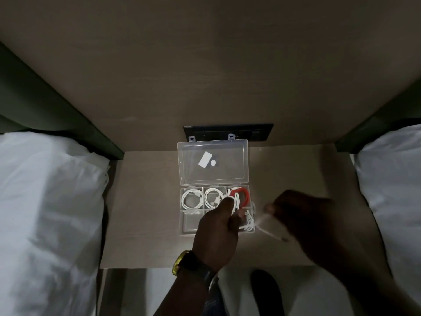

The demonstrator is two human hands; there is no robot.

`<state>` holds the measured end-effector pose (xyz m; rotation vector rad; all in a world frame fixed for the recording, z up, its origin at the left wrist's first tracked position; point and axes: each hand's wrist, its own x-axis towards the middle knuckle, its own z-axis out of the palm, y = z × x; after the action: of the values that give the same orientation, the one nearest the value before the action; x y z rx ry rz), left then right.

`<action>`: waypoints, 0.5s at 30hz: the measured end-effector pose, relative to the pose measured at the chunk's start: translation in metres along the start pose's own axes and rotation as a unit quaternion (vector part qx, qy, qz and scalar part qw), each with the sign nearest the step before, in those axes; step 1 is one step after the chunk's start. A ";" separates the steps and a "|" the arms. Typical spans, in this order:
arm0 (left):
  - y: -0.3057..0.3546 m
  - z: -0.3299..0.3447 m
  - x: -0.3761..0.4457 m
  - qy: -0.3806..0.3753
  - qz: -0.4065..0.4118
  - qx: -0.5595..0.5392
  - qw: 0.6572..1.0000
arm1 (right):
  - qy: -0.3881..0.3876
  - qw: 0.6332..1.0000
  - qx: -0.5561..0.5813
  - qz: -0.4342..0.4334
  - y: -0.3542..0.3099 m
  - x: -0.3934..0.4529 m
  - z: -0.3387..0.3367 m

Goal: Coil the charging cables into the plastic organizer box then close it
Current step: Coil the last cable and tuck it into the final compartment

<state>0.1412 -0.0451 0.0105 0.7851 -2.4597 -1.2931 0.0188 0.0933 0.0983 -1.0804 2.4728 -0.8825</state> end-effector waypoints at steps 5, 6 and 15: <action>0.010 -0.004 -0.014 -0.094 -0.101 -0.122 0.983 | 0.131 0.889 0.420 0.129 0.036 0.038 -0.035; 0.016 -0.003 -0.018 -0.119 -0.138 -0.201 0.962 | 0.125 0.828 0.526 0.149 0.046 0.047 -0.039; 0.044 -0.003 -0.023 -0.080 -0.308 -0.655 0.685 | 0.081 0.833 0.496 0.232 0.087 0.053 0.030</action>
<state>0.1457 -0.0136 0.0489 0.9907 -0.6503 -2.7812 -0.0503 0.0874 0.0177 -0.0363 1.7521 -1.7874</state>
